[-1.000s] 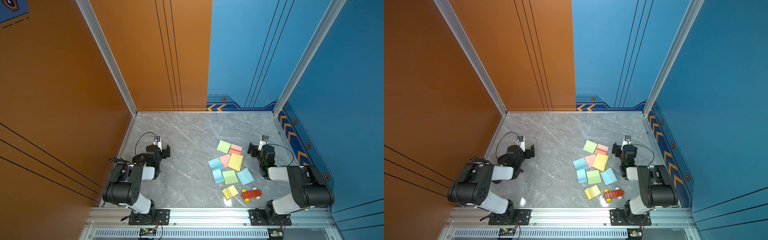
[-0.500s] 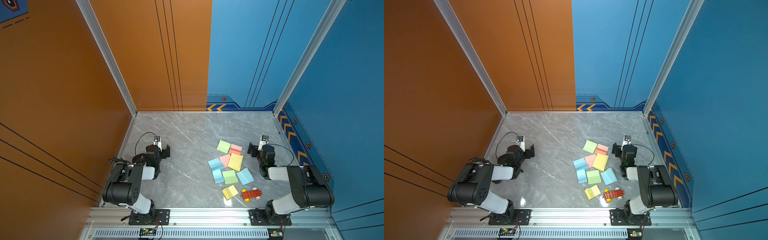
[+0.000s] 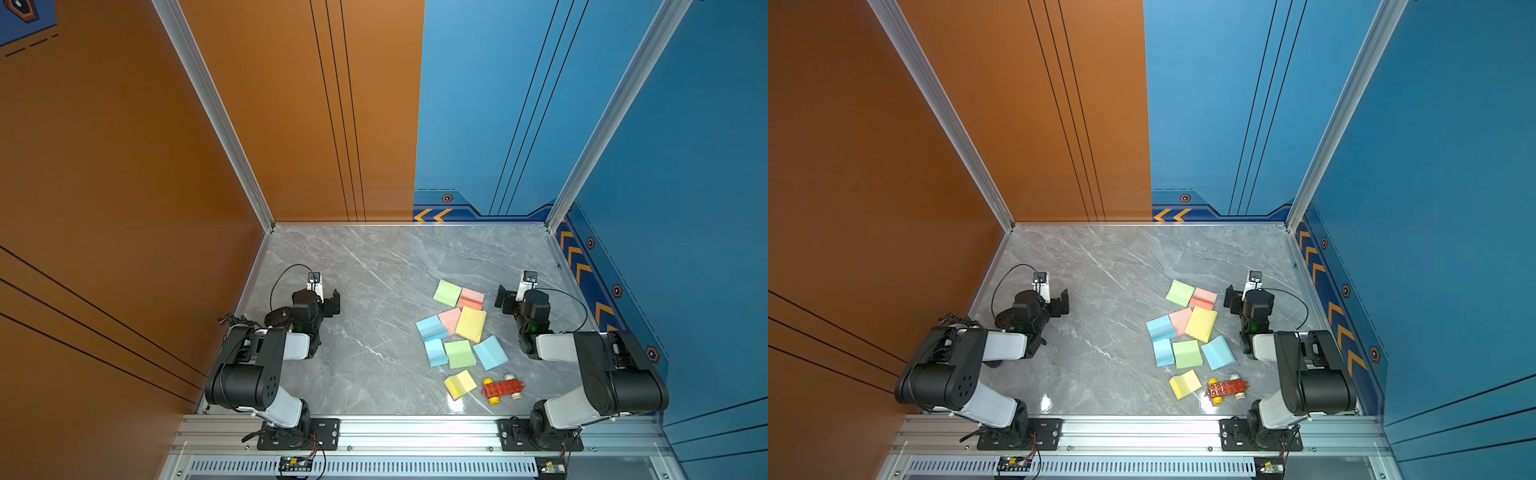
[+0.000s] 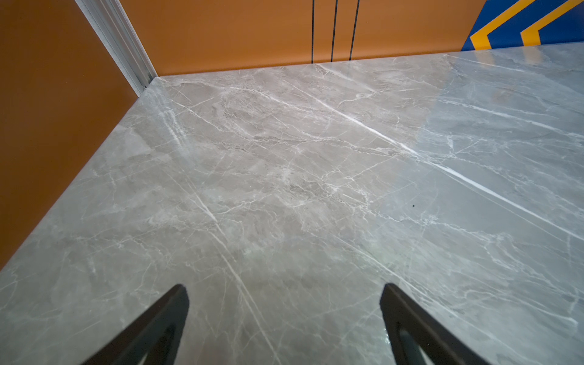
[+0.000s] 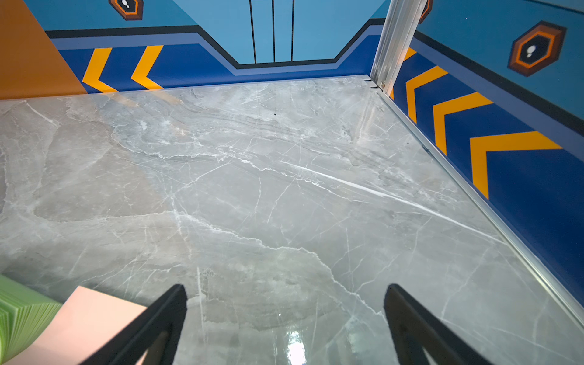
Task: Tear off pages from different memo pads
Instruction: Move the memo pad to the center of the board.
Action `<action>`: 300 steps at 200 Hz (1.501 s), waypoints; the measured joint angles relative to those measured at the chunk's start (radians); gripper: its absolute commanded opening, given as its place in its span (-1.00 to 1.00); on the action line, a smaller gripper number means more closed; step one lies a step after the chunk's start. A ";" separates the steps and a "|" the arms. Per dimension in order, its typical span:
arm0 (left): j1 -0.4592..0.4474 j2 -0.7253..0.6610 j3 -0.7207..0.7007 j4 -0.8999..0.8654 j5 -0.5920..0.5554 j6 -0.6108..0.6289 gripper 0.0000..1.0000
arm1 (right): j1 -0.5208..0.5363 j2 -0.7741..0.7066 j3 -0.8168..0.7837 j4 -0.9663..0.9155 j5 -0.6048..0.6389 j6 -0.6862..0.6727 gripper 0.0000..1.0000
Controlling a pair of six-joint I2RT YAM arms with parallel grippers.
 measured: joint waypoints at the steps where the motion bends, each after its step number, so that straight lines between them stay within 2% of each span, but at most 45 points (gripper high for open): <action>1: 0.000 0.000 0.000 0.000 0.000 0.000 0.96 | 0.000 0.000 0.000 0.000 0.000 0.000 1.00; 155: 0.029 0.000 0.000 0.000 0.027 -0.004 0.96 | 0.000 0.000 0.000 0.000 -0.003 0.000 1.00; 263: -0.013 -0.016 0.000 -0.001 0.003 0.015 0.97 | 0.023 -0.008 0.000 -0.018 0.042 -0.011 1.00; 300: -0.045 -0.087 -0.013 -0.005 -0.050 0.023 0.97 | 0.066 -0.060 0.000 -0.018 0.111 -0.026 1.00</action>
